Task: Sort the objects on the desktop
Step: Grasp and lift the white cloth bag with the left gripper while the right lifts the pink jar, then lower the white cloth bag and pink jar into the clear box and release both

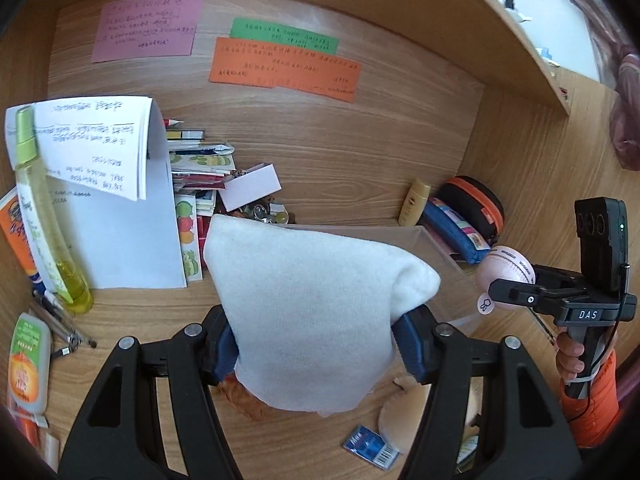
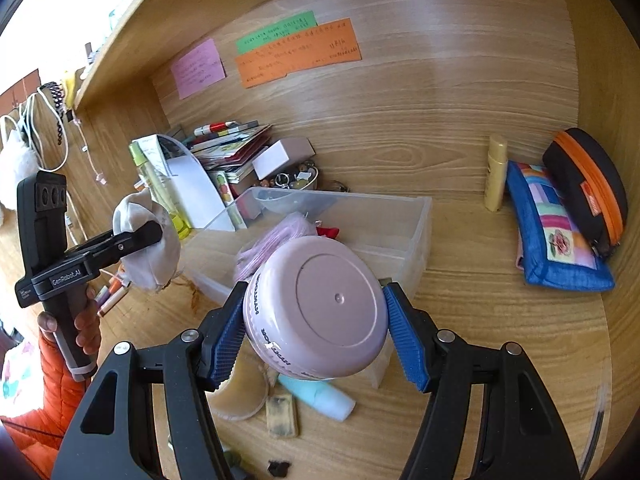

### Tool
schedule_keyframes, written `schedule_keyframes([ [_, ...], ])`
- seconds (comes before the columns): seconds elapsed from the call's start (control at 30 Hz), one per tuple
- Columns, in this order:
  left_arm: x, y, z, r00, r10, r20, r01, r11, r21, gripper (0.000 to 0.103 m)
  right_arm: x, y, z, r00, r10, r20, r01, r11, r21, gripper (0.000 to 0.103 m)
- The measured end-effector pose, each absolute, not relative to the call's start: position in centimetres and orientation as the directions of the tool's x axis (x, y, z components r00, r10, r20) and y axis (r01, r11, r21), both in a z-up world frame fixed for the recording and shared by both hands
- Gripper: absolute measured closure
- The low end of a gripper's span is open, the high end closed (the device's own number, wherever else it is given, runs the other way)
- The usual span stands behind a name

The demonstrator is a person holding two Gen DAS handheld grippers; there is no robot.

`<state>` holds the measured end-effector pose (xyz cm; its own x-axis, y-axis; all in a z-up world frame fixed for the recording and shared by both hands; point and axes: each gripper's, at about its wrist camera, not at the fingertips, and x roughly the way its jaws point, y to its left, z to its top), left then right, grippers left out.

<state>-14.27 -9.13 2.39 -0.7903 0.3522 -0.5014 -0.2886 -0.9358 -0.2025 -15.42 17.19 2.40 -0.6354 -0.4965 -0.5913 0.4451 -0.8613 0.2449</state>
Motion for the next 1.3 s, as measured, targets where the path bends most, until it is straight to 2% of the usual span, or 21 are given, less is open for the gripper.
schedule_keyframes([
  [0.53,-20.1,-7.5,2.5,-0.734,0.386,-0.559,-0.338,-0.921,-0.192,0.038,-21.2,14.9,1.8,-0.600,-0.458,-0.656,0.444,-0.873,0.204,0.040],
  [0.97,-23.7,-6.2,-1.2,-0.650,0.357,-0.671,-0.343,-0.926,-0.160,0.038,-24.5,13.6,0.6,-0.648,-0.290,-0.704,0.392,-0.920,0.018,0.041],
  [1.1,-23.7,-5.7,-1.6,-0.643,0.352,-0.681,-0.359,-0.923,-0.138,0.038,-25.4,13.3,0.2,-0.637,-0.285,-0.716,0.397,-0.918,0.012,0.040],
  [1.3,-24.0,-5.7,-1.7,-0.634,0.352,-0.689,-0.373,-0.919,-0.126,0.030,-26.4,13.0,0.0,-0.617,-0.283,-0.734,0.411,-0.911,0.006,0.040],
])
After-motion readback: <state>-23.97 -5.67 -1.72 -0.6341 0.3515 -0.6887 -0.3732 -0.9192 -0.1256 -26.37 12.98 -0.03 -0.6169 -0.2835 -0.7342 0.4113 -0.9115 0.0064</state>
